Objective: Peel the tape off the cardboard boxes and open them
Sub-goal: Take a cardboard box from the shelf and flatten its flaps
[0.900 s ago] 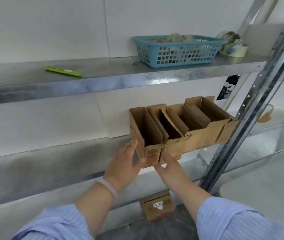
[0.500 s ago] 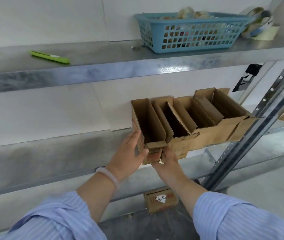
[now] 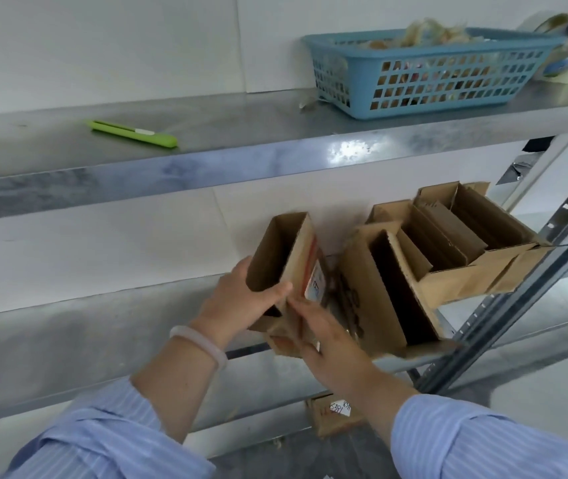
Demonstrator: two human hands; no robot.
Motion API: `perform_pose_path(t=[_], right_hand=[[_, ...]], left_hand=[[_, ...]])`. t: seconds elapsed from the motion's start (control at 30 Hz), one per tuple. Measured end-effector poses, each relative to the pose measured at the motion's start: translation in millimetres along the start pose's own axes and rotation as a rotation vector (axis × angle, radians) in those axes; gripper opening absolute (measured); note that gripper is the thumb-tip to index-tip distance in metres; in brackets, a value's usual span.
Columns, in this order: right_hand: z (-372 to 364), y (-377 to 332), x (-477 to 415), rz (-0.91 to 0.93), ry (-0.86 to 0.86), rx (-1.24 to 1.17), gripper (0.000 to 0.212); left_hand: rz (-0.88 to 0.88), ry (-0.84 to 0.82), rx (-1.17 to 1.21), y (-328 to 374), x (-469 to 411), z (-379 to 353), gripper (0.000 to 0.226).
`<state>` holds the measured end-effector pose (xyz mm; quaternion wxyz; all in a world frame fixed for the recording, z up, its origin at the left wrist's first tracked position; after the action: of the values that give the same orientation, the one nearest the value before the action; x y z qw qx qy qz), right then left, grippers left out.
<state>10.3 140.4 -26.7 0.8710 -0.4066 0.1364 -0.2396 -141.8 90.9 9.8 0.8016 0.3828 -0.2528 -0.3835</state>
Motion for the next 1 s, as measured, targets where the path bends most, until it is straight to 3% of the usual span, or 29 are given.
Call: perform_pose_path(t=[0.07,0.13,0.2,0.27,0.37,0.5,0.57,0.67,0.8,1.0], right_hand=[[-14.4,-3.2,-6.4,0.055,-0.091,0.050,0.055],[-15.6,6.0,-10.9,0.094,-0.083,0.195,0.051],[-2.7,30.4,-18.1,0.111,0.011,0.441,0.059],[11.9,58.4,-28.7,-0.015,-0.007,0.549,0.068],[23.5,73.3,-43.5,-0.128,-0.024,0.356,0.076],[23.6,74.9,-51.2,-0.220,0.040,0.055,0.079],[25.1,81.9,-47.9,-0.278,0.107,-0.049,0.082],[19.2,95.1,-37.8,-0.396,0.106,-0.076,0.081],[10.7,91.8,-28.9,-0.464,-0.020,-0.096,0.069],[-6.0,74.3,-26.7,-0.413,-0.137,-0.152,0.060]], left_hand=[[-0.002,-0.017,-0.089,-15.9,-5.9,6.6,0.095],[0.012,0.023,-0.102,-35.8,-11.3,10.1,0.102],[0.009,0.053,-0.088,-40.6,-9.4,9.9,0.082],[-0.006,0.082,-0.109,-38.8,-5.3,8.7,0.061],[-0.020,0.124,-0.059,-41.0,-4.2,7.2,0.047],[0.039,0.132,0.125,-56.8,-1.4,2.4,0.048],[0.028,0.134,0.222,-56.6,4.8,-0.5,0.025],[0.087,0.161,0.344,-67.9,14.9,0.5,0.005],[0.187,0.221,0.416,-87.6,28.3,3.4,0.010],[0.347,0.281,0.573,-111.6,41.3,4.0,0.007]])
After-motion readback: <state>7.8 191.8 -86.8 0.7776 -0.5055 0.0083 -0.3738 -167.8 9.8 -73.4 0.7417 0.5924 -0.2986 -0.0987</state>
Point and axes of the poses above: each hand's wrist, its own x-axis away from the middle knuckle, its own z-axis out of the back of the hand, y = z × x, the point moved 8 cm from there along -x, towards the middle knuckle, and after that the axes turned 3 degrees about -z, right-handed, at the moved point
